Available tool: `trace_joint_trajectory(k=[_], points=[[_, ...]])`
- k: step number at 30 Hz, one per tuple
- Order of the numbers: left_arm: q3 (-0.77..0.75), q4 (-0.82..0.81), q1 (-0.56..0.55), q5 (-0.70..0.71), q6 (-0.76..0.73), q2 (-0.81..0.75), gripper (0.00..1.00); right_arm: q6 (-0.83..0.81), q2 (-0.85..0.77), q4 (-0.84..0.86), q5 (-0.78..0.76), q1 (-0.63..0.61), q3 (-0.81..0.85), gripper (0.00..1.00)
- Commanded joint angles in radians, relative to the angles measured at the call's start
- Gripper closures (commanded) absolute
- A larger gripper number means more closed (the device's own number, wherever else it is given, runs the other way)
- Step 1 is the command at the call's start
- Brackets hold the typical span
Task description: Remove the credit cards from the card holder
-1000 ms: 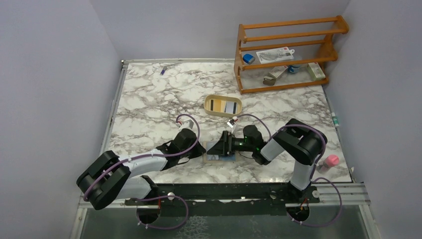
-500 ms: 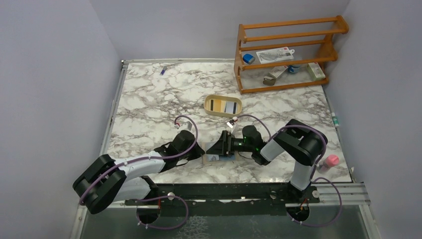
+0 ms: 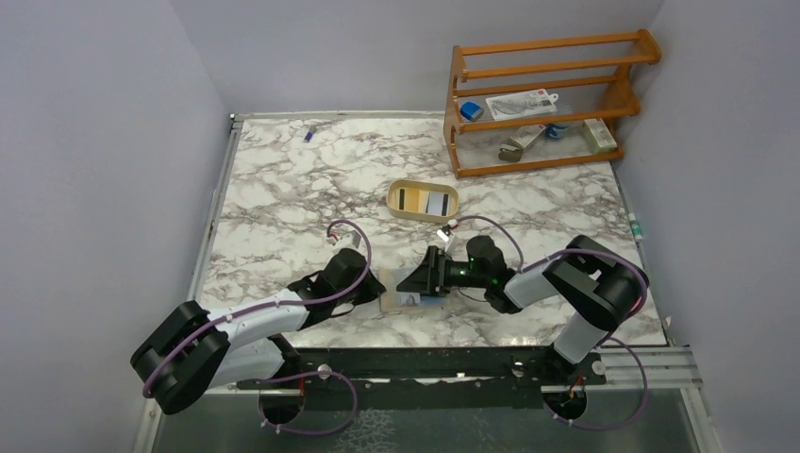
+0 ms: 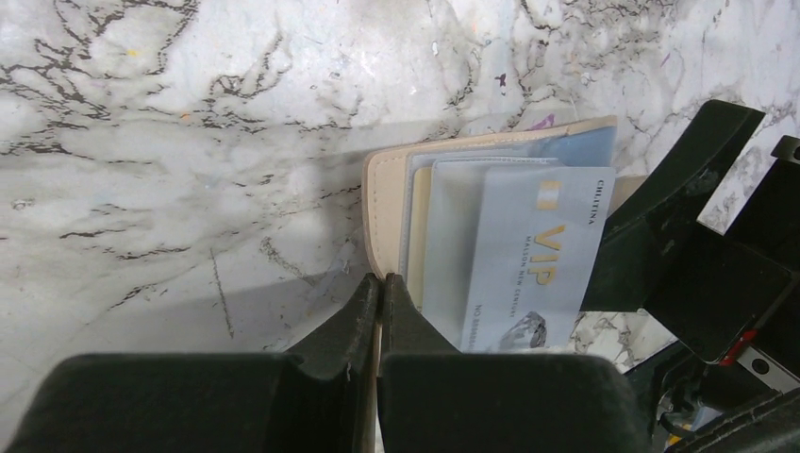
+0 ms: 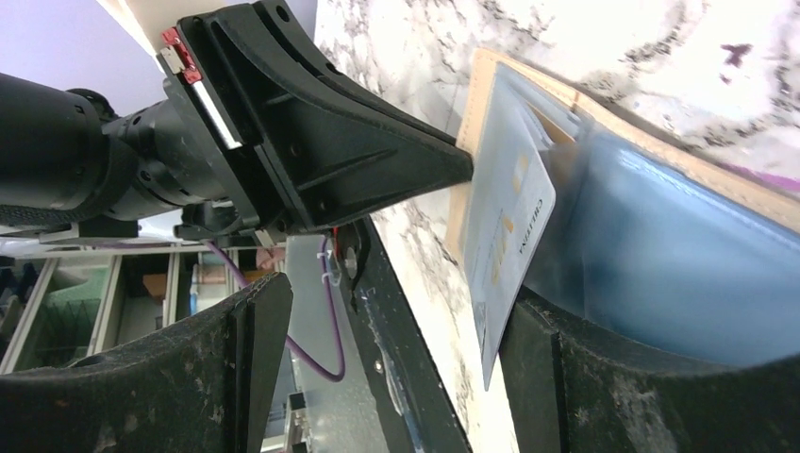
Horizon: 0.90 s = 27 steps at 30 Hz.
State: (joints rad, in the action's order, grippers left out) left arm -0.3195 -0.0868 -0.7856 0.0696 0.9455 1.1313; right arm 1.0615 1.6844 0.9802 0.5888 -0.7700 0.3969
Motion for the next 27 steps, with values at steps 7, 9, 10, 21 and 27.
trace_joint_trajectory(k=[7, 9, 10, 21, 27], points=[[0.002, 0.028, -0.004, 0.033, -0.016, -0.008, 1.0, -0.037, -0.029, -0.003, -0.006, 0.024, -0.081, 0.32], [0.002, 0.026, -0.004, 0.031, -0.016, -0.007, 1.0, -0.036, -0.006, 0.014, -0.004, 0.024, -0.082, 0.45], [0.002, 0.026, -0.003, 0.032, -0.016, -0.007, 1.0, -0.033, 0.006, 0.029, 0.0, 0.024, -0.082, 0.51], [0.001, 0.039, -0.004, 0.034, -0.024, -0.015, 1.0, -0.04, 0.035, 0.051, 0.017, 0.033, -0.09, 0.99], [-0.009, 0.058, -0.004, 0.036, -0.033, -0.023, 1.0, -0.125, -0.091, -0.134, 0.014, 0.097, -0.106, 0.99]])
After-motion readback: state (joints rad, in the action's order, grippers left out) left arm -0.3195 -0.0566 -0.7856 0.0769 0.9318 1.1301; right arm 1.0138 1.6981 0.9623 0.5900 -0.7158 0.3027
